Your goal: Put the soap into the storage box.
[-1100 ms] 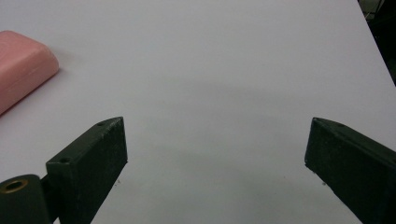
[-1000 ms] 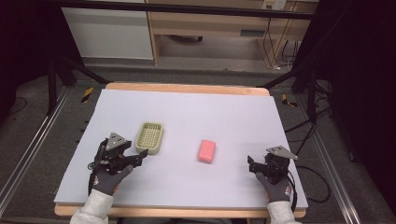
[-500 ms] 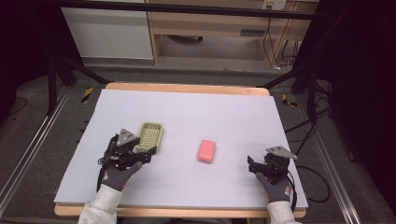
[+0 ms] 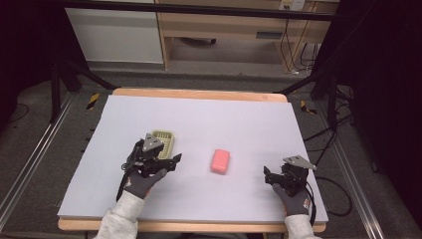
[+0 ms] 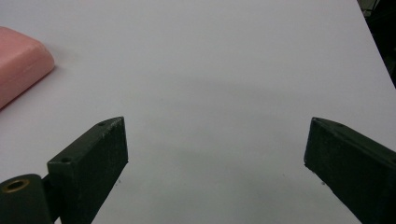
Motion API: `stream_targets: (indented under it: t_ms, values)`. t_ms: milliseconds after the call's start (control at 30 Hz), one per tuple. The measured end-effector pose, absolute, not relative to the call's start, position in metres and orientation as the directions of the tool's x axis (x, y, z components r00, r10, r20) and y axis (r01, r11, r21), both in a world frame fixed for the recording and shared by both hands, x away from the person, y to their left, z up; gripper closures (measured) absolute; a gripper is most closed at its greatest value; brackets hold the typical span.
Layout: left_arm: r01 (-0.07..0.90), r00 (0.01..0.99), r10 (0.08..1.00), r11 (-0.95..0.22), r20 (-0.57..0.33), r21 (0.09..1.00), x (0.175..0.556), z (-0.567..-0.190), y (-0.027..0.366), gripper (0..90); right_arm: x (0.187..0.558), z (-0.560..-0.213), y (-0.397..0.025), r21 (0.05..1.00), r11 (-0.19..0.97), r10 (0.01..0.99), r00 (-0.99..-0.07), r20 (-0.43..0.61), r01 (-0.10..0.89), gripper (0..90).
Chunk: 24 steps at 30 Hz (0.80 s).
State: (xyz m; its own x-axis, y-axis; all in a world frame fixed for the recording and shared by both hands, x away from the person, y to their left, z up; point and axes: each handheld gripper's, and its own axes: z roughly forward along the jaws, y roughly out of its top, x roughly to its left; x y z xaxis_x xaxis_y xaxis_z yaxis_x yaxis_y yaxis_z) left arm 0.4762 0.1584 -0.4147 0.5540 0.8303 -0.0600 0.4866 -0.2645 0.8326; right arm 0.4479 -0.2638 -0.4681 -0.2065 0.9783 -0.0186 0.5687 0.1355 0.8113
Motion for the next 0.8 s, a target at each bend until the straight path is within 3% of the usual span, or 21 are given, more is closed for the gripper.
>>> stream_targets:
  t_ms: [800]
  values:
    - [0.475, 0.615, 0.788, -0.331, -0.039, 0.816, 0.492, -0.413, 0.104, 25.8, 0.448, -0.468, -0.264, 0.803, 0.132, 0.981, -0.195, -0.020, 0.581, 6.8]
